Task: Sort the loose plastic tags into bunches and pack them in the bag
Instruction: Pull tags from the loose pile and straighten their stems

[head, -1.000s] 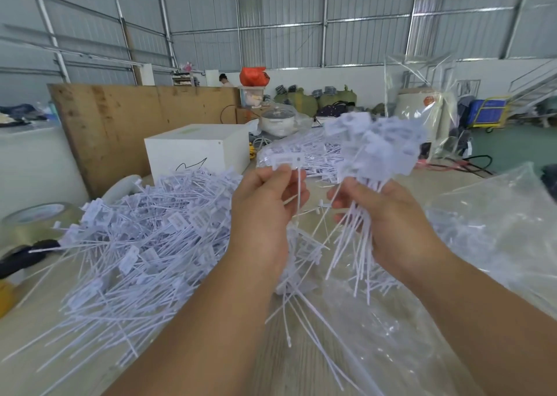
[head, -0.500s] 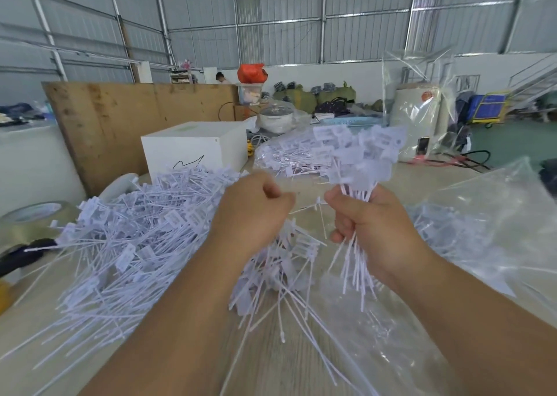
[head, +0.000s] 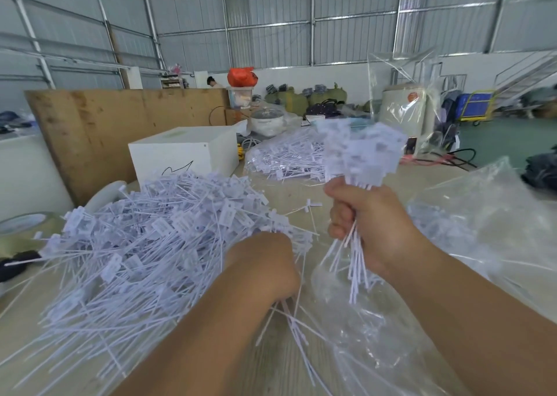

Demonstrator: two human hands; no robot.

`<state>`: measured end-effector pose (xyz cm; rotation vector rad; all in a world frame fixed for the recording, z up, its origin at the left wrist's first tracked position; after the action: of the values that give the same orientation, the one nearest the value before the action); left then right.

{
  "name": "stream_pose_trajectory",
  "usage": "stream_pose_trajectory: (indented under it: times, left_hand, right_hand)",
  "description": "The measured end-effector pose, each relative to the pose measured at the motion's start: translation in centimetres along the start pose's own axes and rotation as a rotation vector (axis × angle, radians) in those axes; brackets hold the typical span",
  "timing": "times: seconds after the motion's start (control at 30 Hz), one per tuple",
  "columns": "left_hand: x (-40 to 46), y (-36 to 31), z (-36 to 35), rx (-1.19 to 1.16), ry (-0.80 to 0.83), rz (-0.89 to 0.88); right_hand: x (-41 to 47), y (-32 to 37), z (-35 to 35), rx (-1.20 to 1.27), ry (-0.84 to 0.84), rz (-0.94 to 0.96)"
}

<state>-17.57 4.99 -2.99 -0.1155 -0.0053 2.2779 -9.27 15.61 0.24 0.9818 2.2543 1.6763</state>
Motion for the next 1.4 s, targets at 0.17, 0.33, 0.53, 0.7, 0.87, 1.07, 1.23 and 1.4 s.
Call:
stream_pose_trajectory:
  times: [0.17,0.33,0.53,0.7,0.87,1.07,1.23,1.4]
  left_hand:
    - [-0.3,-0.2,1.4,-0.119,-0.158,-0.043]
    - [-0.2,1.0,2.4,-0.388,-0.267,-0.063]
    - [-0.1,1.7,3.7,-0.591,-0.450,-0.106]
    - [-0.9,0.9,4.4,-0.749,-0.582,-0.197]
    - [-0.6,0.9,3.2,-1.009,-0.550,-0.174]
    - [0.4,0.8,2.6,-1.245,-0.388,-0.167]
    - [0.2,1.6,3.0,-0.786,-0.420,-0.097]
    - [0.5,0.5,0.1,-0.163,-0.115,0.056]
  right_hand:
    - [0.3,2.2,0.1,0.122,0.002,0.085]
    - [0.5,-0.3,1.0,-0.097,-0.046,-0.171]
    - [-0.6,-3.6,1.5,-0.340,0.024,-0.477]
    - [-1.0,-4.6,1.2,-0.349,0.078,-0.486]
    - [-1.8,-4.6,-0.6,-0.135,0.301,-0.479]
    - [-1.4,-3.9,-0.6,-0.289,0.265,-0.359]
    - [-0.5,-3.1,0.9,-0.157,0.085,-0.299]
    - [-0.1,-3.6,1.3,0.164,0.013,-0.315]
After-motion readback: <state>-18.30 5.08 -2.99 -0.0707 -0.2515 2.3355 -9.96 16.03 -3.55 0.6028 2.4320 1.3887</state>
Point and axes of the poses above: each hand's wrist, its own x-axis towards the middle knuckle, its own z-axis out of the back of the hand, y = z × x, the point moved 8 cm from there along x, towards the middle knuckle, and after that the axes turned 5 degrees about y, right-handed, at the moved point
